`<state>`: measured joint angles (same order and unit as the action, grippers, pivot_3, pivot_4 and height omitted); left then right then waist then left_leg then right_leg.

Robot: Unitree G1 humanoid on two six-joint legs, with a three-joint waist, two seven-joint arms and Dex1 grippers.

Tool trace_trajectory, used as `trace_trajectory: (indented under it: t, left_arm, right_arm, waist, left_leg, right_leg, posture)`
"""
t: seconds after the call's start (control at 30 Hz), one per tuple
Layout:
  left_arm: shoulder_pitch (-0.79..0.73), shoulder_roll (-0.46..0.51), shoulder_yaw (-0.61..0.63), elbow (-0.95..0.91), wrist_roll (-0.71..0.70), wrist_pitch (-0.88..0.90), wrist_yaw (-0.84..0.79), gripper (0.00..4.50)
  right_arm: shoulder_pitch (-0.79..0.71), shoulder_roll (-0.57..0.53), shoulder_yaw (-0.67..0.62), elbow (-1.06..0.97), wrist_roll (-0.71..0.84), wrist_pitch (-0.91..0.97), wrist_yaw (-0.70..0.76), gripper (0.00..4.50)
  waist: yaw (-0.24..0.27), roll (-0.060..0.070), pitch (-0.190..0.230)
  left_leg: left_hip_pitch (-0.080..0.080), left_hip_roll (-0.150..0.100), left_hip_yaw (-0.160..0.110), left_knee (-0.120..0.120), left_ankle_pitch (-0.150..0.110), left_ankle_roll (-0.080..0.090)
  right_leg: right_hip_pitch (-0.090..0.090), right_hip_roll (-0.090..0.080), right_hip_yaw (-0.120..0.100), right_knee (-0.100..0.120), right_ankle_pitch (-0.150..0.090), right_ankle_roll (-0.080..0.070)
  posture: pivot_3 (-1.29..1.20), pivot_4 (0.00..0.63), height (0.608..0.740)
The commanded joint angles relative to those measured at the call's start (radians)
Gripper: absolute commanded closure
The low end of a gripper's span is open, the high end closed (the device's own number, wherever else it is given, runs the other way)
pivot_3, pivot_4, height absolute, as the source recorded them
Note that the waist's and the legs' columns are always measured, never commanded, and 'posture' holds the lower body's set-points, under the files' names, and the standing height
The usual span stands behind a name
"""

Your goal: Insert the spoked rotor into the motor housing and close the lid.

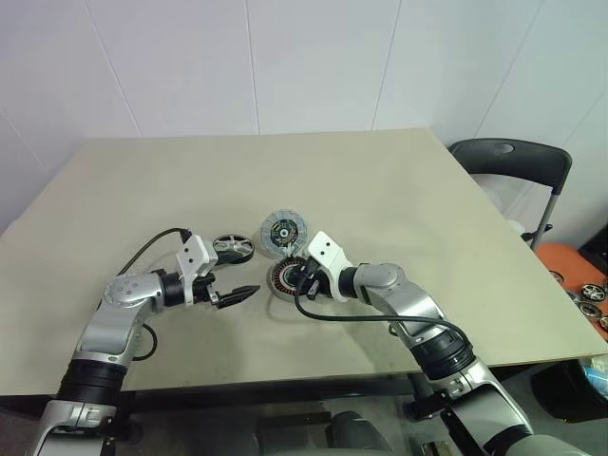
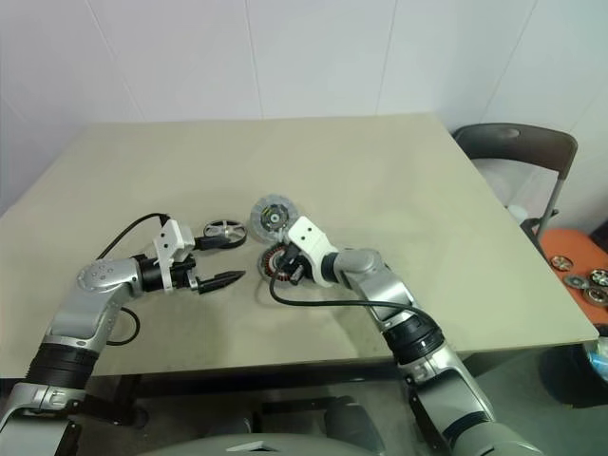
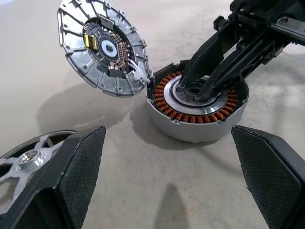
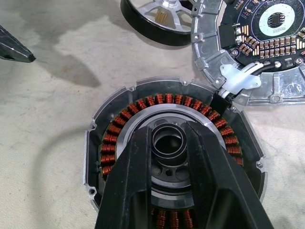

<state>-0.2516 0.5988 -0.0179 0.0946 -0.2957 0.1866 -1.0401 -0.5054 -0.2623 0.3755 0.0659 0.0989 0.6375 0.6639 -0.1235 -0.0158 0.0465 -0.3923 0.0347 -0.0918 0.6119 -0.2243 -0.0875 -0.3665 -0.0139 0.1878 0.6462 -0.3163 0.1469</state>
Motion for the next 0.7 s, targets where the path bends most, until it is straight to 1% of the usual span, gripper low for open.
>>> trace_trajectory:
  t: [0.03,0.5,0.6,0.7]
  left_arm:
    - [-0.021,0.002,0.005,-0.044,-0.011,0.005,0.003,0.00]
    - [-0.021,0.001,-0.001,-0.065,-0.006,0.023,0.015,0.00]
    - [-0.021,0.002,-0.006,-0.065,-0.003,0.025,0.016,0.00]
    - [-0.022,0.002,-0.008,-0.065,-0.002,0.027,0.017,0.00]
  right_arm:
    - [-0.030,0.001,-0.032,0.007,-0.011,-0.012,-0.018,3.83]
    - [-0.035,-0.006,-0.036,0.030,-0.009,-0.001,-0.002,3.83]
    - [-0.024,0.036,-0.083,-0.013,0.072,0.019,0.023,3.83]
    - [-0.024,0.041,-0.082,-0.023,0.077,0.032,0.023,3.83]
  waist:
    - [0.000,0.000,0.000]
    - [0.000,0.000,0.000]
    - [-0.001,0.000,0.000]
    - [-0.001,0.000,0.000]
  left_leg:
    - [0.000,0.000,0.000,0.000,0.000,0.000]
    - [0.000,0.000,0.000,0.000,0.000,0.000]
    - [0.000,0.000,0.000,0.000,0.000,0.000]
    - [0.000,0.000,0.000,0.000,0.000,0.000]
  right_leg:
    - [0.000,0.000,0.000,0.000,0.000,0.000]
    - [0.000,0.000,0.000,0.000,0.000,0.000]
    - [0.000,0.000,0.000,0.000,0.000,0.000]
    - [0.000,0.000,0.000,0.000,0.000,0.000]
  posture:
    - [0.00,0.000,0.740]
    - [0.00,0.000,0.740]
    - [0.00,0.000,0.740]
    - [0.00,0.000,0.740]
